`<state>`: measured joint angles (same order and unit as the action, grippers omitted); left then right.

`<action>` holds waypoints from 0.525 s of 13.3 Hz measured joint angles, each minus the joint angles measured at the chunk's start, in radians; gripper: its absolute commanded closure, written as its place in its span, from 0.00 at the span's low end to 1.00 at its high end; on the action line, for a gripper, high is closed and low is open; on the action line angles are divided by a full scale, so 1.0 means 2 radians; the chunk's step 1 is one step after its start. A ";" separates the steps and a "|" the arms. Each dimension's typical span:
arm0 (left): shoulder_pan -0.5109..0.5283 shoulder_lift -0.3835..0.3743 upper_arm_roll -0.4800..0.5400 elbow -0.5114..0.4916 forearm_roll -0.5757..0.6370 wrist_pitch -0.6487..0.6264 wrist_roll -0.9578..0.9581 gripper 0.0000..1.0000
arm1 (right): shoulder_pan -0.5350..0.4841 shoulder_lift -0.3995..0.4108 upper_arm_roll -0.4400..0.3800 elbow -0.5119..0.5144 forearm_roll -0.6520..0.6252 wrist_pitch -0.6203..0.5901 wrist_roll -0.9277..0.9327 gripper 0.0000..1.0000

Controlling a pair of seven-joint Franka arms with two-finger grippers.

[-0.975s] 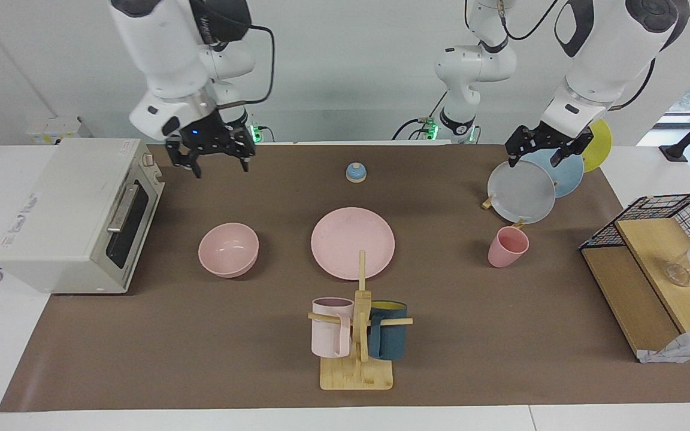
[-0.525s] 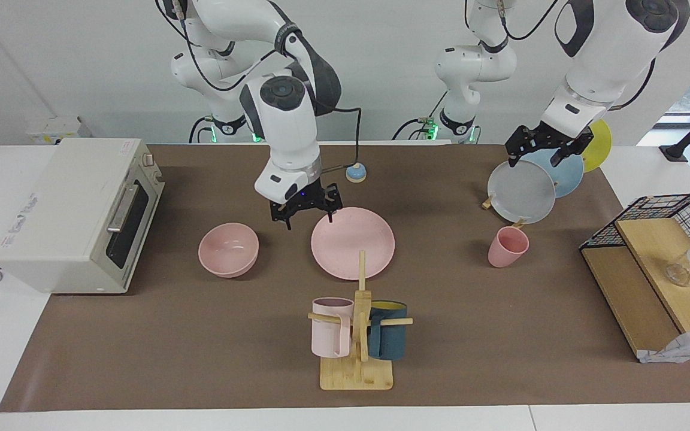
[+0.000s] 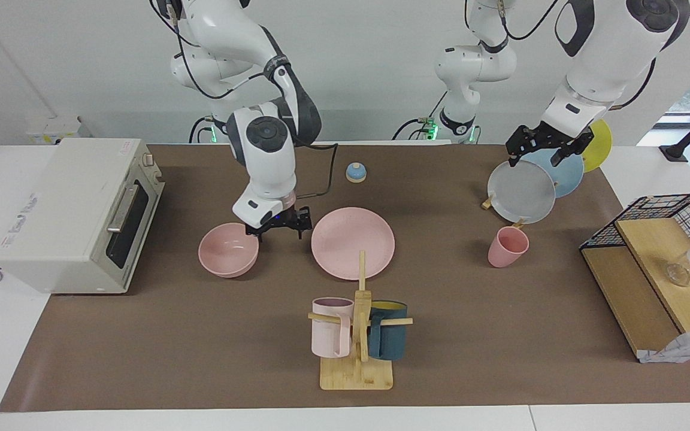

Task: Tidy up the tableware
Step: 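Reach the right gripper to the pink bowl and grasp its rim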

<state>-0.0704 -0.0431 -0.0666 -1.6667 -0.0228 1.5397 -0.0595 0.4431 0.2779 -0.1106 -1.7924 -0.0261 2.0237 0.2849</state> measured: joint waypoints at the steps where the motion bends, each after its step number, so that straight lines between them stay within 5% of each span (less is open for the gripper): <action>1: 0.000 0.000 0.000 0.000 0.000 0.000 0.000 0.00 | -0.015 -0.004 0.000 -0.013 0.000 0.000 0.000 0.15; 7: 0.001 0.000 0.001 0.000 0.000 0.000 0.000 0.00 | -0.027 -0.025 0.001 -0.101 0.000 0.059 -0.001 0.30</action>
<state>-0.0691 -0.0431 -0.0641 -1.6667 -0.0227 1.5398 -0.0595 0.3888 0.2269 -0.1090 -1.9937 -0.0261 2.1409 0.2838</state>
